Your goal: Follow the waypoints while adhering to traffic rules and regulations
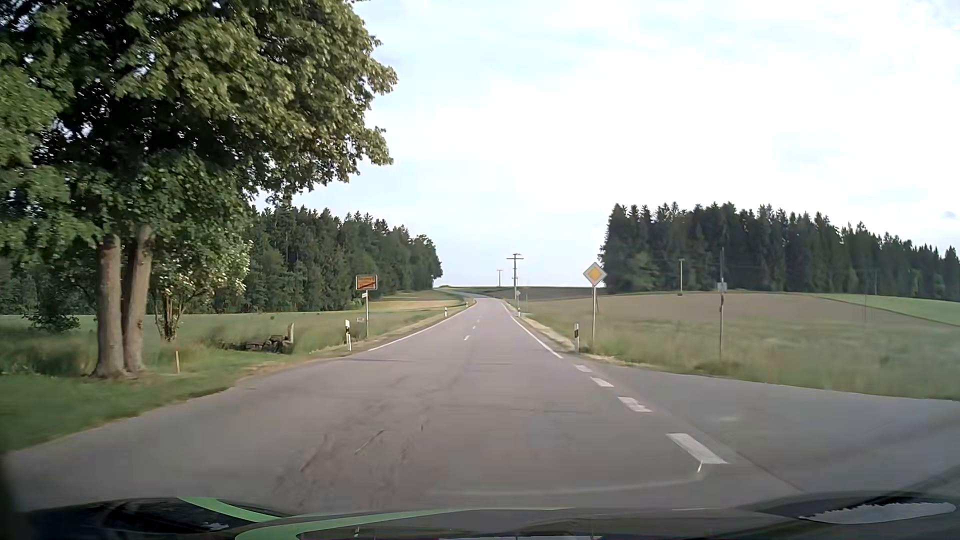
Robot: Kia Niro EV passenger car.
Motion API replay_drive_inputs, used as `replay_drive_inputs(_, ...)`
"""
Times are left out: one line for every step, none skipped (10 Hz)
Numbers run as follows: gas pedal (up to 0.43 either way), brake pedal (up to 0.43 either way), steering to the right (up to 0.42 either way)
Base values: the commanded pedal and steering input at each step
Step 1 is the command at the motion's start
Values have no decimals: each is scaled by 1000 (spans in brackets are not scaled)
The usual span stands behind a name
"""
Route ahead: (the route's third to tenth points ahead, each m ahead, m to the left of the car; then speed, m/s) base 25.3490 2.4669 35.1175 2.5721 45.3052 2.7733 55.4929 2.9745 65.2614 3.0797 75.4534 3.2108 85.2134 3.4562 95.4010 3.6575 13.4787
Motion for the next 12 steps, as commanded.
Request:
replay_drive_inputs(67, 0, 1)
replay_drive_inputs(67, 0, -1)
replay_drive_inputs(67, 0, -4)
replay_drive_inputs(67, 0, -4)
replay_drive_inputs(67, 0, -4)
replay_drive_inputs(67, 0, -4)
replay_drive_inputs(67, 0, -4)
replay_drive_inputs(67, 0, -4)
replay_drive_inputs(67, 0, -4)
replay_drive_inputs(67, 0, -3)
replay_drive_inputs(67, 0, -3)
replay_drive_inputs(67, 0, -3)
